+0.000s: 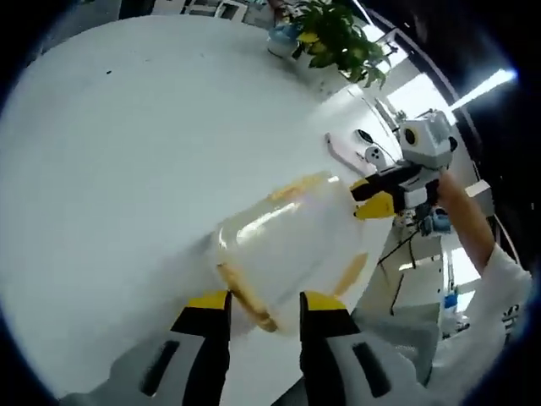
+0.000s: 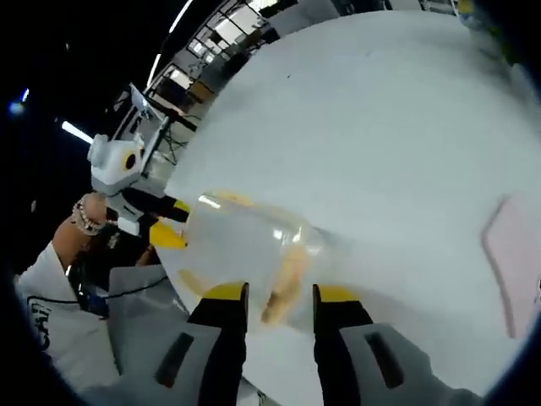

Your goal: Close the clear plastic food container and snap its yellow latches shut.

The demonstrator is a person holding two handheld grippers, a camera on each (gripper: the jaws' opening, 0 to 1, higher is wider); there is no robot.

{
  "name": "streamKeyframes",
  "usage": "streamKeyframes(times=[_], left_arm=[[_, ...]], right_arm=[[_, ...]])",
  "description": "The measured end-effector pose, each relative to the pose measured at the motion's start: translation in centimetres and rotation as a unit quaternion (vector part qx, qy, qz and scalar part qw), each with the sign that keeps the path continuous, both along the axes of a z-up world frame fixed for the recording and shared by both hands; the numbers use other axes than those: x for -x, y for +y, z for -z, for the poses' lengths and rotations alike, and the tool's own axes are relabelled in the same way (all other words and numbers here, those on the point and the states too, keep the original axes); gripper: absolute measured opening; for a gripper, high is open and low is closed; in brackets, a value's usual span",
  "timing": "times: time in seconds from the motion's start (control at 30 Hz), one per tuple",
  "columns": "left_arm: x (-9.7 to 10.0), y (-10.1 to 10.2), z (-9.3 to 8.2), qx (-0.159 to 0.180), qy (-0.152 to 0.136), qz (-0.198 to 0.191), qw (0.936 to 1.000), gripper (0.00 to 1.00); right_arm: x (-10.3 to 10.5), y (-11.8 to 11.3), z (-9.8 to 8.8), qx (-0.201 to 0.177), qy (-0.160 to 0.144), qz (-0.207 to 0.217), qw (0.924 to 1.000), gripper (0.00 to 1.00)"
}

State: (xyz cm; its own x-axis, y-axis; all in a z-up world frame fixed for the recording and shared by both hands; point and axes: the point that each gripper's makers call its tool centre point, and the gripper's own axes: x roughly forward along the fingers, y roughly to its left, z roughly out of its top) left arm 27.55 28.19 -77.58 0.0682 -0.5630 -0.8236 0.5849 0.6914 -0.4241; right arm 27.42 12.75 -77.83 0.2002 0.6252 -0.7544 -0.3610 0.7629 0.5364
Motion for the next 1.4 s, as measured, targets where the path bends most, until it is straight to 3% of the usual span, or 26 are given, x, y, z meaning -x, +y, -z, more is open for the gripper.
streamKeyframes(times=[0.1,0.13,0.17,0.23,0.3,0.37,0.43,0.47,0.53,0.6,0.7,0.77,0.87,1.0,1.13,1.27,1.4], left_arm=[[-1.0,0.1,-0.9,0.000,-0.066,0.022,0.9976,0.46],[-1.3,0.0,-1.2,0.003,-0.083,0.026,0.9962,0.51],[-1.7,0.0,-1.7,0.005,-0.108,0.036,0.9935,0.53],[-2.1,-0.4,-2.7,0.010,-0.153,0.064,0.9861,0.50],[-2.0,-1.3,-3.5,0.022,-0.186,0.092,0.9781,0.47],[-1.7,-2.2,-4.1,0.036,-0.208,0.111,0.9710,0.41],[-1.5,-3.3,-4.9,0.047,-0.243,0.136,0.9593,0.26],[-1.3,-3.9,-5.0,0.044,-0.266,0.165,0.9487,0.19],[-1.5,-4.3,-4.8,0.019,-0.302,0.197,0.9326,0.15],[-1.0,-5.0,-4.8,0.025,-0.308,0.218,0.9258,0.14],[-0.1,-6.0,-4.3,0.042,-0.279,0.220,0.9337,0.13],[0.2,-6.6,-4.0,0.052,-0.276,0.229,0.9320,0.12],[0.1,-6.9,-3.5,0.045,-0.281,0.236,0.9292,0.10],[0.2,-7.3,-3.2,0.049,-0.276,0.235,0.9308,0.06],[0.5,-7.9,-3.1,0.052,-0.288,0.252,0.9223,0.05],[0.6,-8.2,-2.6,0.053,-0.281,0.253,0.9241,0.08],[0.6,-8.3,-2.4,0.050,-0.290,0.261,0.9194,0.12]], right_arm=[[-0.8,-0.8,-0.7,0.018,-0.049,-0.019,0.9985,0.25],[-0.9,-0.6,-1.3,0.009,-0.047,-0.012,0.9988,0.24],[-1.6,-1.0,-1.7,0.019,-0.070,-0.014,0.9973,0.20],[-2.4,-0.9,-2.8,0.036,-0.130,-0.059,0.9891,0.10],[-3.0,-0.4,-3.7,0.049,-0.173,-0.087,0.9798,0.08],[-2.8,0.8,-4.3,0.034,-0.190,-0.116,0.9744,0.10],[-2.7,2.3,-5.0,0.018,-0.205,-0.142,0.9683,0.08],[-2.8,3.2,-5.3,0.011,-0.219,-0.158,0.9629,0.05],[-2.7,4.4,-5.3,0.017,-0.238,-0.187,0.9529,0.00],[-2.5,5.3,-5.2,0.021,-0.250,-0.214,0.9440,0.00],[-1.5,7.5,-5.0,0.000,-0.259,-0.264,0.9293,0.00],[-1.5,8.2,-4.6,0.006,-0.261,-0.275,0.9253,0.00],[-1.7,8.5,-3.9,0.018,-0.259,-0.287,0.9220,0.00],[-2.6,8.8,-3.4,0.025,-0.263,-0.293,0.9188,0.00],[-2.9,9.1,-3.4,0.017,-0.262,-0.295,0.9188,0.00],[-3.2,9.1,-3.3,0.018,-0.267,-0.295,0.9174,0.00],[-3.5,9.1,-3.1,0.017,-0.265,-0.297,0.9174,0.02]])
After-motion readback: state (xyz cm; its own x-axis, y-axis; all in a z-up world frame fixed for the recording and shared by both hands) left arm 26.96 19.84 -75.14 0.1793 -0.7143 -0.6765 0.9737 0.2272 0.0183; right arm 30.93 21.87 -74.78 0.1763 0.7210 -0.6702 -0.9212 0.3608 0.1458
